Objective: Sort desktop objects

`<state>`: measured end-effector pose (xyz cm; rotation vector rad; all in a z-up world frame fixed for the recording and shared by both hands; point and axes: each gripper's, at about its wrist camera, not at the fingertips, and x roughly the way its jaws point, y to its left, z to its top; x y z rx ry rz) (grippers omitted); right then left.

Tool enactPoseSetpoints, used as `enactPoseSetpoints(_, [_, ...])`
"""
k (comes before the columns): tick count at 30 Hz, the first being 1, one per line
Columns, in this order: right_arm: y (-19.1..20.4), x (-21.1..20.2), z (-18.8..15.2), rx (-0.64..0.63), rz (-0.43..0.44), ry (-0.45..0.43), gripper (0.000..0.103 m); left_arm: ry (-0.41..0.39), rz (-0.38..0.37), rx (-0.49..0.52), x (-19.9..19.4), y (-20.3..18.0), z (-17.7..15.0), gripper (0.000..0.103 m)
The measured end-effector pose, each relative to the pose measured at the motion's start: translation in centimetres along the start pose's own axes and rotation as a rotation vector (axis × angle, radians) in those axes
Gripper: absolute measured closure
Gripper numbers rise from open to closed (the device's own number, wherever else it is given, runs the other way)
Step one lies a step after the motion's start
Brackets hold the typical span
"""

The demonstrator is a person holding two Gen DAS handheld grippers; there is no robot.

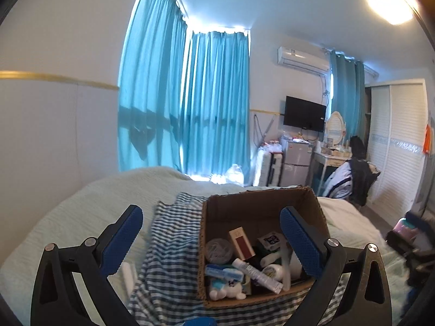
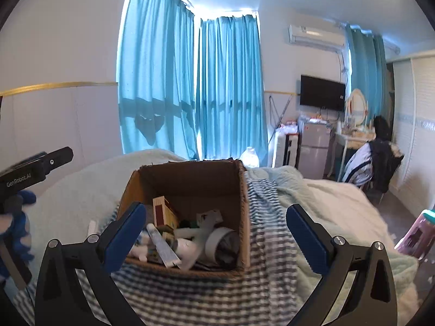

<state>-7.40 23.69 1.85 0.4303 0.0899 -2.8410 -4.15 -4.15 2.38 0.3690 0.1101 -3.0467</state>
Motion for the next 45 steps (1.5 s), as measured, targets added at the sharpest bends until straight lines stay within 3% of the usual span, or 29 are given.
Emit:
enactPoseSetpoints(9, [0.0,-4.6,-1.8,0.001,0.017,-0.028,0.0,-0.002,-0.002,0.061,-2.5,-1.3,-3.4,0.0])
enactPoseSetpoints(11, [0.8,-4.9,-2.5,-0.009,0.019,-0.024,0.0,0.01,-0.037,0.071,-3.0,-1.5,-4.3,0.0])
enactPoseSetpoints(17, [2.8,-4.4,-5.4,-0.025,0.023,0.028,0.0,0.056,-0.029,0.072,-3.7,-1.6,-6.7,0.0])
enactPoseSetpoints(26, [2.8,-3.1,-8.6,-0.008,-0.01,0.093,0.0,0.146,-0.013,0.085,-3.0,-1.9,-11.0,0.0])
enactPoseSetpoints(45, [3.6,-2.8,-9.5,-0.014,-0.004,0.108,0.0,0.134,0.003,0.096,-3.7,-2.7,-11.6,0.0])
